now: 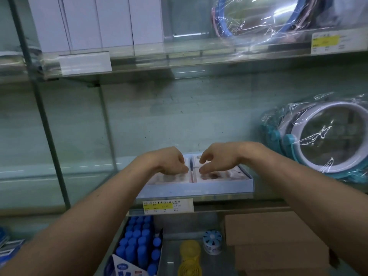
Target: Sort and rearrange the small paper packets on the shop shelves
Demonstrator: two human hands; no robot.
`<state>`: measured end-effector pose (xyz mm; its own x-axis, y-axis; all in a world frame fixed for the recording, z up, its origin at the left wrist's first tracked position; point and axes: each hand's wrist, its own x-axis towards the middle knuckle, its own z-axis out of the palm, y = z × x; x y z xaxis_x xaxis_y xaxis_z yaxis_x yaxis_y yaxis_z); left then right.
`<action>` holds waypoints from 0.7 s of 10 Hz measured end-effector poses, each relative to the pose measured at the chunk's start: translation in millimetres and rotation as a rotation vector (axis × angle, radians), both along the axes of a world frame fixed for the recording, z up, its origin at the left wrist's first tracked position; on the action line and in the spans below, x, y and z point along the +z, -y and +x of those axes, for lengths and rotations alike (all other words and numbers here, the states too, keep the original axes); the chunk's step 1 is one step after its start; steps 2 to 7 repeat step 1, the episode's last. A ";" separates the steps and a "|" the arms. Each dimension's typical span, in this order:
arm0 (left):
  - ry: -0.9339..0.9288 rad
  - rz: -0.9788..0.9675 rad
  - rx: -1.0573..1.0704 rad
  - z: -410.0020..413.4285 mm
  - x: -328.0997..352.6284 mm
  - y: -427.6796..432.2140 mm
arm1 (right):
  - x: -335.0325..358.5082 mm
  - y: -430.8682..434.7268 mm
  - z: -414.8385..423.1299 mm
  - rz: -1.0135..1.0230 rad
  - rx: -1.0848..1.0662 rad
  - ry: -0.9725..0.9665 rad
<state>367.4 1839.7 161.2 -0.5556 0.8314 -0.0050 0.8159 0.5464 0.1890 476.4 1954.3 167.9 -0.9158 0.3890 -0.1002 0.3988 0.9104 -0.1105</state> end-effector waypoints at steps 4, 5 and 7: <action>0.042 0.381 -0.053 20.8 -4.1 37.1 | 6.8 6.2 45.0 0.026 0.094 -0.207; 0.042 0.381 -0.053 20.8 -4.1 37.1 | 6.8 6.2 45.0 0.026 0.094 -0.207; 0.042 0.381 -0.053 20.8 -4.1 37.1 | 6.8 6.2 45.0 0.026 0.094 -0.207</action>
